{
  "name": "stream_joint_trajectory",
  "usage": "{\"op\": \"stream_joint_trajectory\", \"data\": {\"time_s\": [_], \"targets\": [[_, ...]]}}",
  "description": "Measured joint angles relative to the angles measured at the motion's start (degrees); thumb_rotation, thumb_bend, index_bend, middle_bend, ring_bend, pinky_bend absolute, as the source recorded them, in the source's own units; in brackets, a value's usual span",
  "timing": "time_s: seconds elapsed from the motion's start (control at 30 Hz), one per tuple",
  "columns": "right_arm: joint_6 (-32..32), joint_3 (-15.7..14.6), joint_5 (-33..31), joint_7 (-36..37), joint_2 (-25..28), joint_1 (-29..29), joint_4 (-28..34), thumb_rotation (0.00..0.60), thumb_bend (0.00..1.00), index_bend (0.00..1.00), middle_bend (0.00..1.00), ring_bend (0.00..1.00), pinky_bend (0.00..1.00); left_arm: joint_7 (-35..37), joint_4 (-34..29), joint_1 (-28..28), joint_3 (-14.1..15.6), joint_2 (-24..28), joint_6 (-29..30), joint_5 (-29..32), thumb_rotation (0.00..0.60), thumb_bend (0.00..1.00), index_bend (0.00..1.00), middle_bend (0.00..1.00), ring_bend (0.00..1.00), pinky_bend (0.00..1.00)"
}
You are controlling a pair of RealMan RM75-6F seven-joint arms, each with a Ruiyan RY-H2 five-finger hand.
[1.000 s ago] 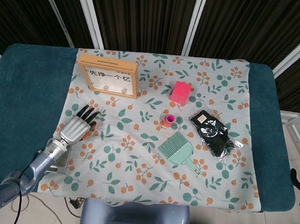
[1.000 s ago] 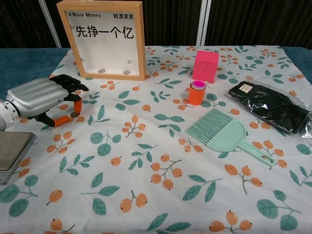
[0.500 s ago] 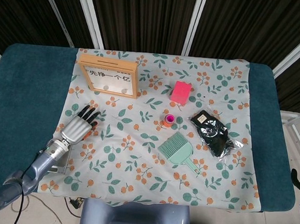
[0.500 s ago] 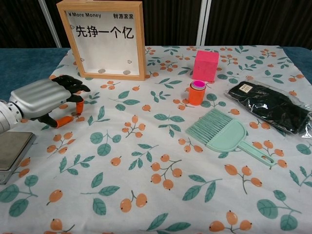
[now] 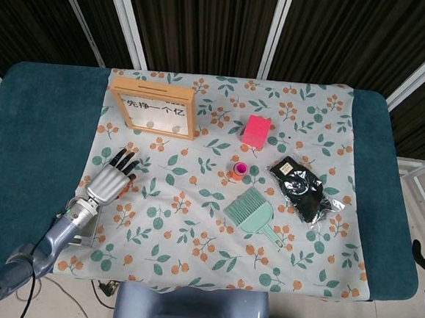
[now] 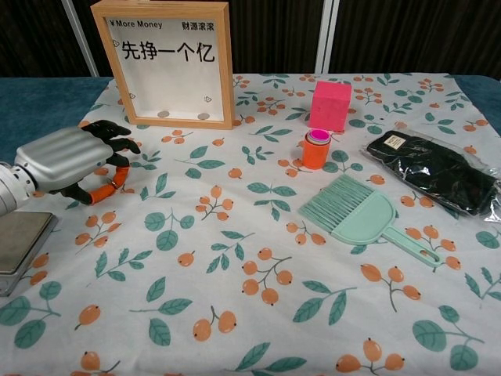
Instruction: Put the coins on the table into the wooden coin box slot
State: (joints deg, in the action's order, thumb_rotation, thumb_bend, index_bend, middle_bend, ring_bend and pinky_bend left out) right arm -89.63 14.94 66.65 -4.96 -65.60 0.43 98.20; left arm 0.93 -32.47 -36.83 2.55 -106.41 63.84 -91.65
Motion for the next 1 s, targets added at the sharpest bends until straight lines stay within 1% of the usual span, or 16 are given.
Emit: {"op": "stream_joint_trajectory", "data": {"time_s": [0.13, 0.43, 0.53, 0.63, 0.73, 0.83, 1.0], "targets": [[0.1, -0.01, -0.15, -0.01, 0.02, 0.0, 0.13, 0.6, 0.39, 0.24, 0.05, 0.01, 0.0, 0.18, -0.34, 0.13, -0.02, 0.15, 0.35, -0.03, 0.6, 0.44, 0.71, 0.2, 0.0, 0.0], [0.36, 0.04, -0.5, 0.04, 0.16, 0.02, 0.38, 0.6, 0.39, 0.24, 0.05, 0.01, 0.0, 0.4, -0.59, 0.29, -0.37, 0.41, 1.22, 0.09, 0.6, 0.45, 0.72, 0.2, 0.0, 0.0], [0.34, 0.04, -0.49, 0.1, 0.16, 0.01, 0.36, 0.6, 0.39, 0.24, 0.05, 0.01, 0.0, 0.67, -1.37, 0.08, -0.95, 0.74, 3.47, -0.12, 0.6, 0.45, 0.72, 0.2, 0.0, 0.0], [0.36, 0.02, -0.46, 0.05, 0.11, 0.05, 0.34, 0.6, 0.39, 0.24, 0.05, 0.01, 0.0, 0.83, -3.07, -0.29, -1.98, 1.54, 6.97, -0.38, 0.6, 0.45, 0.72, 0.2, 0.0, 0.0], [0.3, 0.04, -0.47, 0.09, 0.06, 0.05, 0.29, 0.6, 0.39, 0.24, 0.05, 0.01, 0.0, 0.87, -6.35, -0.87, -3.2, 3.2, 9.99, -0.64, 0.6, 0.45, 0.72, 0.2, 0.0, 0.0], [0.29, 0.05, -0.45, 0.04, 0.01, 0.09, 0.3, 0.6, 0.39, 0.24, 0.05, 0.01, 0.0, 0.72, -10.83, -1.59, -4.37, 5.7, 11.46, -0.84, 0.6, 0.45, 0.72, 0.2, 0.0, 0.0], [0.22, -0.01, -0.35, -0.03, -0.11, 0.12, 0.24, 0.6, 0.39, 0.24, 0.05, 0.01, 0.0, -0.96, -21.24, -3.66, -7.13, 11.9, 13.32, -1.41, 0.6, 0.45, 0.73, 0.2, 0.0, 0.0]]}}
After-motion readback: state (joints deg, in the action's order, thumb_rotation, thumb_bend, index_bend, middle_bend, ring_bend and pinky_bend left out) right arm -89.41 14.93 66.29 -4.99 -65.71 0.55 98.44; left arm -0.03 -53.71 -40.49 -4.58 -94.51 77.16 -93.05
